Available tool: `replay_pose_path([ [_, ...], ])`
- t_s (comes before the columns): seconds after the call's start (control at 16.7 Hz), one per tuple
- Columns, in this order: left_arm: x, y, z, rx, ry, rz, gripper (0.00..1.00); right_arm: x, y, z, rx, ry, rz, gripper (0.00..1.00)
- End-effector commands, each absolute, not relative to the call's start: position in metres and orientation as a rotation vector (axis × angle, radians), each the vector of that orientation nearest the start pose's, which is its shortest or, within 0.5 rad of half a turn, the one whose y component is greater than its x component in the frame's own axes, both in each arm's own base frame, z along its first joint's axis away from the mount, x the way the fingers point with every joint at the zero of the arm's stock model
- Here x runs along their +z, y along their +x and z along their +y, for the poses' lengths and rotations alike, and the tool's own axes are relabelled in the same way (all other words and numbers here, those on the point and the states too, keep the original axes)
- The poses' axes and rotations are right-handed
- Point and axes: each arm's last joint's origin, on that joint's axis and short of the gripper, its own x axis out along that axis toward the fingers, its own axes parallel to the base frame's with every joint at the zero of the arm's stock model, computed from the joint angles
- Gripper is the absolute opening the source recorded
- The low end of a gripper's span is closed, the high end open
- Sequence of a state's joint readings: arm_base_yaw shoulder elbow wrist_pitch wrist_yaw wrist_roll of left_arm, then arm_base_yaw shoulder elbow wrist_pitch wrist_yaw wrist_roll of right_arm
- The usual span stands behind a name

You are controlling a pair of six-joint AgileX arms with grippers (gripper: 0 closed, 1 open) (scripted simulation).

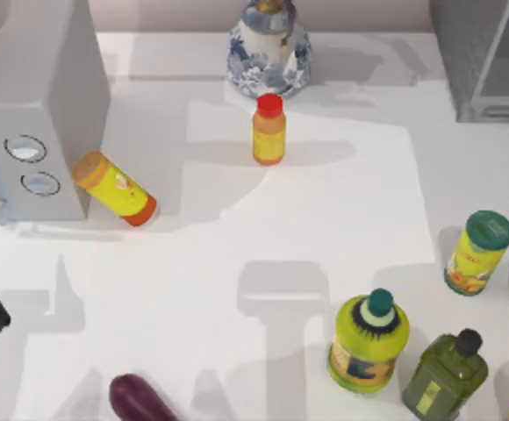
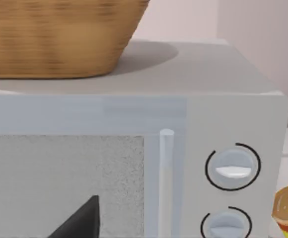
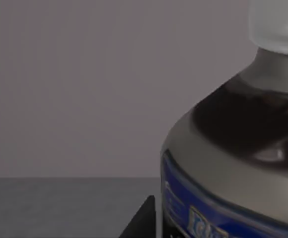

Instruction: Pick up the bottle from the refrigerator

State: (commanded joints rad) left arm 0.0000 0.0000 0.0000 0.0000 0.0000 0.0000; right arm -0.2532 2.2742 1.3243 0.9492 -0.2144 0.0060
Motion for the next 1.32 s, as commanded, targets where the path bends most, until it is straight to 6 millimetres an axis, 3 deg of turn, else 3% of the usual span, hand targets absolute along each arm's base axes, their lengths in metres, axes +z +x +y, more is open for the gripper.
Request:
replay_pose_path([
  [0.54, 0.160, 0.106, -0.001, 0.000, 0.000, 0.000, 1.00, 0.185, 0.473, -0.110, -0.012, -0.005, 0.005, 0.00],
  [0.9, 0.160, 0.106, -0.001, 0.000, 0.000, 0.000, 1.00, 0.186, 0.470, -0.110, -0.010, -0.005, 0.000, 0.00],
  [1.08, 0.160, 0.106, -0.001, 0.000, 0.000, 0.000, 1.00, 0.201, 0.450, -0.110, -0.002, -0.018, -0.041, 0.00],
  [1.32, 0.160, 0.106, -0.001, 0.000, 0.000, 0.000, 1.00, 0.180, 0.407, -0.106, 0.000, 0.001, 0.028, 0.00],
])
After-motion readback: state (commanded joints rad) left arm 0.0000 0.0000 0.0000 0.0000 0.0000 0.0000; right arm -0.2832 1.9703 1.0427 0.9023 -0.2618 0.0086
